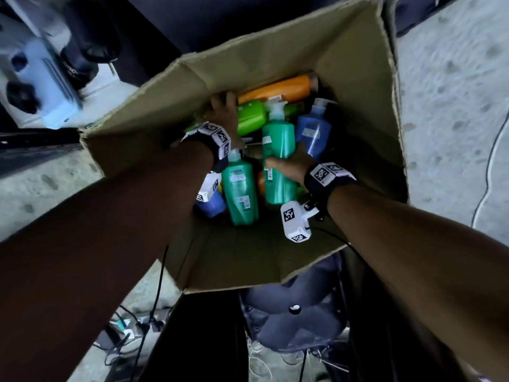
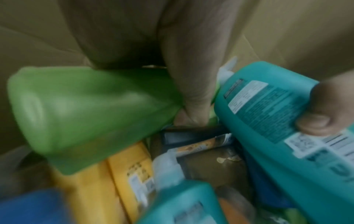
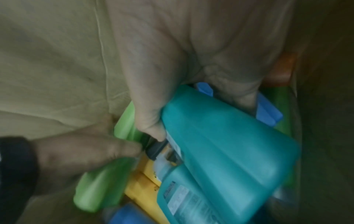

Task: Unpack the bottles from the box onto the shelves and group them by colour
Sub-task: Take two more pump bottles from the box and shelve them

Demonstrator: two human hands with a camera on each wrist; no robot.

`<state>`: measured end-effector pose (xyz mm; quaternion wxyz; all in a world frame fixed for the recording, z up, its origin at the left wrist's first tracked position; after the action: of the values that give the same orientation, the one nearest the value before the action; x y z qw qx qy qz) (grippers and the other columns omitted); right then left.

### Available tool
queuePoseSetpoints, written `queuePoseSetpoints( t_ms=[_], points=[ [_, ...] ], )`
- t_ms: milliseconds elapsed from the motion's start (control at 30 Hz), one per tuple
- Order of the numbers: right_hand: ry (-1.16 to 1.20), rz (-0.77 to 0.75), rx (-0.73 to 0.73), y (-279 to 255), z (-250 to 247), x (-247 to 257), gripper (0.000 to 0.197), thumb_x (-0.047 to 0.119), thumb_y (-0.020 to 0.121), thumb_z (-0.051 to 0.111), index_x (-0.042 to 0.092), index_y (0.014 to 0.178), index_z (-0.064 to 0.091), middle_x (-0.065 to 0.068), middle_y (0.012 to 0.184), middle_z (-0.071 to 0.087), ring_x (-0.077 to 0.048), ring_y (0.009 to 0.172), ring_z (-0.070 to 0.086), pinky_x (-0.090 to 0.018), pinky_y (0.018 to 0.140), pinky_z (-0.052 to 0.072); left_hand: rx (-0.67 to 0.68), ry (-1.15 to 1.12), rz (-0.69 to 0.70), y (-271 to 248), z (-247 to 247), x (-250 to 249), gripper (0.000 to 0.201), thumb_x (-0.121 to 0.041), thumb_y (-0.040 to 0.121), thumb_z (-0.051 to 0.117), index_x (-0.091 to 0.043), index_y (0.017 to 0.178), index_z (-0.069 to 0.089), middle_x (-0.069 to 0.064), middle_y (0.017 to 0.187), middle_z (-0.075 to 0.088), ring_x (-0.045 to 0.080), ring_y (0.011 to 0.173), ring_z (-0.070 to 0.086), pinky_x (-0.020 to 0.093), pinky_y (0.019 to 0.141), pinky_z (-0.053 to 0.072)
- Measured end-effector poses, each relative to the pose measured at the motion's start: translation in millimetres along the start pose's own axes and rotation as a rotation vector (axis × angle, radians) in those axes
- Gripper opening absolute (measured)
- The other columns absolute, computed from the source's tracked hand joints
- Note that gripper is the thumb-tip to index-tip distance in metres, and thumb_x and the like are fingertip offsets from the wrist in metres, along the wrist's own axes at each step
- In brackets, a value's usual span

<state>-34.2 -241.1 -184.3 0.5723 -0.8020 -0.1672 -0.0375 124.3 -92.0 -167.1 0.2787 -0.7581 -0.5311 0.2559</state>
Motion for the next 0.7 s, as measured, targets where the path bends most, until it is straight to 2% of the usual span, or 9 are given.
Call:
queuePoseSetpoints(
  t_ms=[133,200,300,367,433,500,600,667,700],
  points=[
    [0.069,0.034,-0.002,-17,-9,4,0.115,0.056,0.050,0.085,0.010,0.145,0.038,-0.017,0.138,0.058,-0.035,0.121,0.061,-0.048,0.098,0.054,0.124,-0.131,-0.058,-19,11,19,0.121,-0.058,0.070,0.084,-0.012,0.159,0.016,0.025,0.162,0.014,0.046,0.148,0.019,0.049,0.118,0.023],
    [0.119,0.066,-0.005,-25,-11,2,0.114,0.048,0.059,0.089,0.005,0.148,0.033,-0.019,0.143,0.054,-0.036,0.125,0.059,-0.049,0.101,0.052,0.168,-0.248,-0.156,-33,19,29,0.119,-0.061,0.066,0.083,-0.016,0.157,0.021,0.023,0.158,0.026,0.043,0.144,0.031,0.046,0.111,0.034],
    [0.204,0.090,0.038,-43,-8,0,0.116,0.037,0.061,0.090,0.001,0.152,0.026,-0.021,0.142,0.055,-0.039,0.122,0.061,-0.053,0.099,0.053,0.228,-0.375,-0.229,-63,27,31,0.107,-0.062,0.059,0.082,-0.018,0.145,0.037,0.020,0.141,0.043,0.042,0.128,0.050,0.046,0.100,0.048],
    [0.237,0.079,0.056,-57,-8,-1,0.102,0.030,0.061,0.089,0.004,0.143,0.035,-0.023,0.132,0.061,-0.041,0.112,0.066,-0.057,0.093,0.056,0.216,-0.475,-0.229,-85,29,29,0.099,-0.056,0.058,0.084,-0.016,0.140,0.046,0.016,0.136,0.054,0.037,0.122,0.057,0.040,0.094,0.052],
    [0.257,0.046,0.064,-74,-10,-1,0.085,0.022,0.063,0.089,0.009,0.132,0.041,-0.022,0.120,0.067,-0.041,0.103,0.070,-0.059,0.088,0.058,0.202,-0.587,-0.261,-107,33,28,0.095,-0.048,0.061,0.088,-0.015,0.140,0.046,0.011,0.137,0.058,0.032,0.123,0.058,0.031,0.089,0.047],
    [0.246,0.000,0.069,-94,-13,0,0.074,0.016,0.068,0.086,0.012,0.130,0.045,-0.018,0.115,0.069,-0.038,0.100,0.071,-0.058,0.087,0.058,0.216,-0.644,-0.294,-131,36,25,0.093,-0.043,0.067,0.088,-0.013,0.143,0.043,0.009,0.140,0.056,0.031,0.127,0.056,0.028,0.089,0.042],
    [0.249,-0.066,0.100,-123,-20,0,0.066,0.008,0.074,0.082,0.017,0.129,0.049,-0.014,0.113,0.070,-0.033,0.099,0.071,-0.054,0.088,0.059,0.231,-0.734,-0.319,-165,33,22,0.085,-0.039,0.070,0.088,-0.014,0.140,0.046,0.009,0.139,0.057,0.030,0.127,0.056,0.035,0.098,0.047],
    [0.248,-0.086,0.116,-142,-26,-2,0.074,0.009,0.075,0.081,0.019,0.139,0.044,-0.010,0.113,0.070,-0.028,0.097,0.072,-0.047,0.083,0.061,0.235,-0.762,-0.370,-189,27,24,0.082,-0.041,0.070,0.088,-0.014,0.136,0.046,0.010,0.133,0.059,0.031,0.122,0.059,0.033,0.090,0.046],
    [0.260,-0.098,0.118,-151,-30,-2,0.076,0.009,0.076,0.081,0.021,0.141,0.042,-0.006,0.109,0.071,-0.022,0.091,0.073,-0.040,0.076,0.061,0.228,-0.793,-0.393,-200,25,24,0.078,-0.041,0.070,0.088,-0.014,0.131,0.048,0.010,0.128,0.061,0.030,0.118,0.060,0.032,0.086,0.044]
  ],
)
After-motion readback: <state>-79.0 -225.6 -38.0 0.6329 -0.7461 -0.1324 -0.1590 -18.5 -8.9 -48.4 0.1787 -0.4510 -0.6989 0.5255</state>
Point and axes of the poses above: each hand's wrist, its own y-axis towards the middle knuckle, its own z-axis out of the palm, x = y × z, the point moved 6 cm from there along y, towards the middle knuckle
